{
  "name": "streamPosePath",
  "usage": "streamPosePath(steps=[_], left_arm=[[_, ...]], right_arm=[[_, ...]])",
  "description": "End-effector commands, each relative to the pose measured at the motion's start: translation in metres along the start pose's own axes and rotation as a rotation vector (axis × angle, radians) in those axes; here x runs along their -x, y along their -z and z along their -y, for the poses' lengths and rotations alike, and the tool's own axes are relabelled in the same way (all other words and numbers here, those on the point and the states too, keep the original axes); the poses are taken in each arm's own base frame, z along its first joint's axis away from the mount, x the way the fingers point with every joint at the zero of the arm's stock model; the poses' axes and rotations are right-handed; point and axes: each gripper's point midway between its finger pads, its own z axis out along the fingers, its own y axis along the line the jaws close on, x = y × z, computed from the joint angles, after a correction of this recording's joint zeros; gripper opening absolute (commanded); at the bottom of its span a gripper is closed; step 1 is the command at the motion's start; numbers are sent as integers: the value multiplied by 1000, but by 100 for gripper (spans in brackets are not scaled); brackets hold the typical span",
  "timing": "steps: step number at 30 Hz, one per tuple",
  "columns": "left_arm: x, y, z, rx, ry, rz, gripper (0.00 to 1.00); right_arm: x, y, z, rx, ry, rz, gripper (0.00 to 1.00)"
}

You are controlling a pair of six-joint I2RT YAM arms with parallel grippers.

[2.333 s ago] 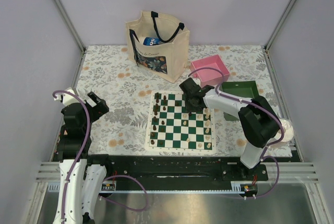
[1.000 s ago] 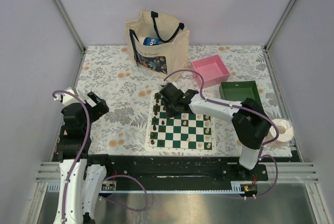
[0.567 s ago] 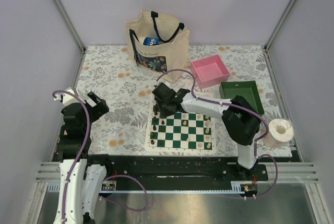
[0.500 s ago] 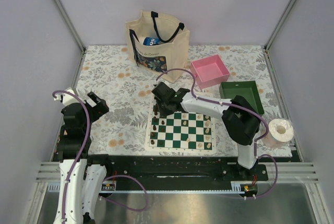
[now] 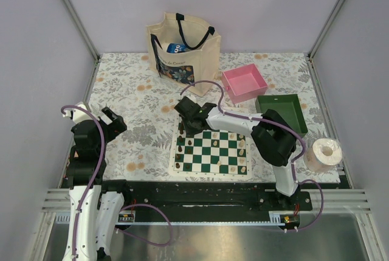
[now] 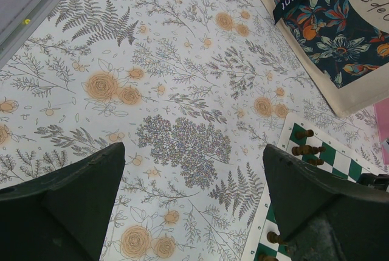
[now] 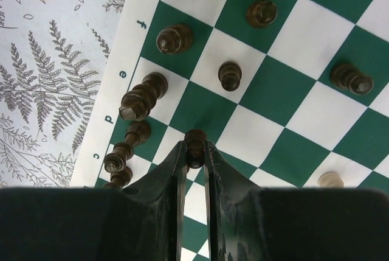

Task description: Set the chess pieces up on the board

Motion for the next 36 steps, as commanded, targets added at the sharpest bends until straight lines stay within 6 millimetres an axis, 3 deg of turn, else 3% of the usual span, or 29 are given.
streamPosePath(steps=[1,16,36], left_arm=[[7,-1,5,-26,9,31,99],[7,-1,5,-26,9,31,99],[7,-1,5,-27,10,30,99]], right_arm=[[25,5,-1,-21,5,69,22],[16,-12,2,-40,3,35,24],[25,-7,4,-48,0,67,28]])
